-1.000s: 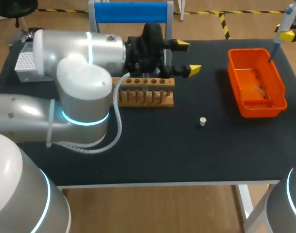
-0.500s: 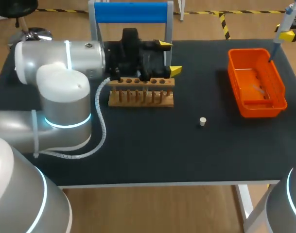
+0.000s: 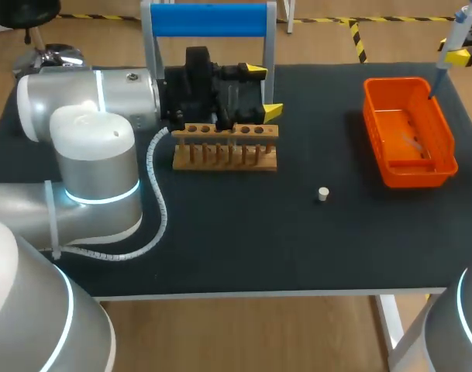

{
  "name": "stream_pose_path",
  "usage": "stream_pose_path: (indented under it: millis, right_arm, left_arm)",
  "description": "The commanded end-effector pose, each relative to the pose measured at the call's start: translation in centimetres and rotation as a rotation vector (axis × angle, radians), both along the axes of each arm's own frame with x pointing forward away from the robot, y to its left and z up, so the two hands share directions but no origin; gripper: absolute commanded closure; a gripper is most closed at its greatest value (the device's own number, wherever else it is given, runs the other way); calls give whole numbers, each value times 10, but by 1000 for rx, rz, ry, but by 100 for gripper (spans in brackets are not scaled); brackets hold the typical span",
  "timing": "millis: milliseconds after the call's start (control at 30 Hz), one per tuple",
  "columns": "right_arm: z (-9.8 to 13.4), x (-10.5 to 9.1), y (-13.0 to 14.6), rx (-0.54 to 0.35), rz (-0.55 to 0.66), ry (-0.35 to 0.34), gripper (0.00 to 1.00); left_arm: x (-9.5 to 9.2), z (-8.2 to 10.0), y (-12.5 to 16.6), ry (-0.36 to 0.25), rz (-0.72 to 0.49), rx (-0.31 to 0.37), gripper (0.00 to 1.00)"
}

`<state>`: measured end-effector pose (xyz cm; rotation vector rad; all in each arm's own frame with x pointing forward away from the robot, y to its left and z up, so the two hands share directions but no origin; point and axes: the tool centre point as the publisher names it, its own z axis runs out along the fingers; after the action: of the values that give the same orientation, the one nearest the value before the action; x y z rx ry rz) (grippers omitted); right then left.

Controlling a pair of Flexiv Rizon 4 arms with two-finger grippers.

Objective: Invert the test tube, pick up the pipette, mount the tip to pipette, aspirate from beaker and dispense into the tube, eject the tip, return the pipette, and cap with the stopper.

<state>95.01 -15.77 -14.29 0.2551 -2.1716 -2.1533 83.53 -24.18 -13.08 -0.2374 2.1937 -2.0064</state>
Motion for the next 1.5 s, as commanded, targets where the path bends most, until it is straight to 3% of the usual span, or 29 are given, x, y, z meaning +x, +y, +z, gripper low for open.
stream_pose_path:
  millis: [33, 700, 1133, 1500]
  right_arm:
    - [1, 1, -1, -2, 4, 0, 100]
    - [1, 1, -1, -2, 4, 0, 100]
    - [3, -58, 68, 1, -44, 4, 100]
    - [-9, -86, 149, -10, 20, 21, 100]
  left_arm:
    - [0, -1, -2, -2, 4, -4, 0]
    - [0, -1, -2, -2, 4, -4, 0]
    - [0, -1, -2, -2, 4, -4, 0]
    - [0, -1, -2, -2, 4, -4, 0]
